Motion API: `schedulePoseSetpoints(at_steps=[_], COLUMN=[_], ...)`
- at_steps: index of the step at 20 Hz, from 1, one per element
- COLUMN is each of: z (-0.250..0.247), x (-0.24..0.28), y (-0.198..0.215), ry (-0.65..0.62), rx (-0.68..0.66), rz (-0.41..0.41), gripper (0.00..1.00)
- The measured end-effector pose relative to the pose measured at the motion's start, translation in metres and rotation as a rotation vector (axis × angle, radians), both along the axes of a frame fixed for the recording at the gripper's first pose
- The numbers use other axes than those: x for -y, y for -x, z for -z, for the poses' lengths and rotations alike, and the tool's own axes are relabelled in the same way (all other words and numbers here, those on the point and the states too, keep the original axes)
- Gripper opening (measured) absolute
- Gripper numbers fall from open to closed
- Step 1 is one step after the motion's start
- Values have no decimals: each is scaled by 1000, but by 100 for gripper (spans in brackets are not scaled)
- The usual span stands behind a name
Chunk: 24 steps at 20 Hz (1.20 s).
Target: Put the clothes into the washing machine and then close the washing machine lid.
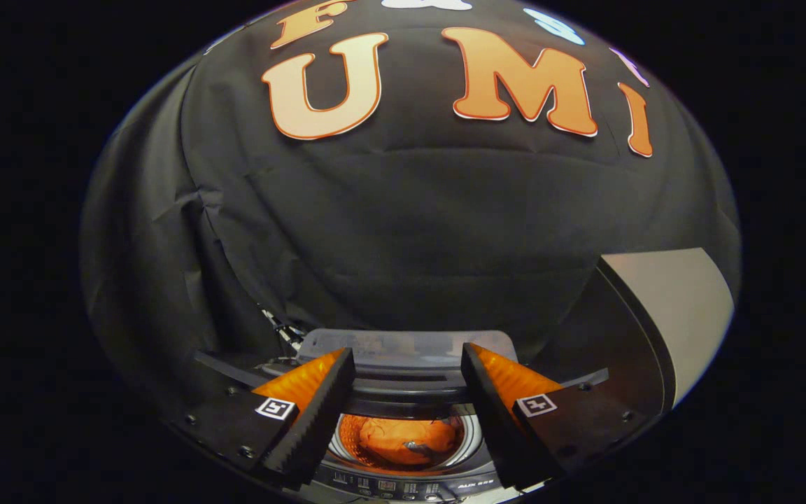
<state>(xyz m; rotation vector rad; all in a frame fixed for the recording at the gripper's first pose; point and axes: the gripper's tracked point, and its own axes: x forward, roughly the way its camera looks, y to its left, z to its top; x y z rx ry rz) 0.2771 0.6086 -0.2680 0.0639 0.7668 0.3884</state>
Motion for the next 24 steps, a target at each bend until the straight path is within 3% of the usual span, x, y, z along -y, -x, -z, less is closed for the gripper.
schedulePoseSetpoints(at_steps=[5,10,19,24], z=[59,105,64,26], x=[6,-2,4,-8], y=[59,73,58,43], ry=[-41,-101,-17,-62], rx=[-174,-284,-154,-77], rz=[41,117,62,54], gripper=[99,99,99,99])
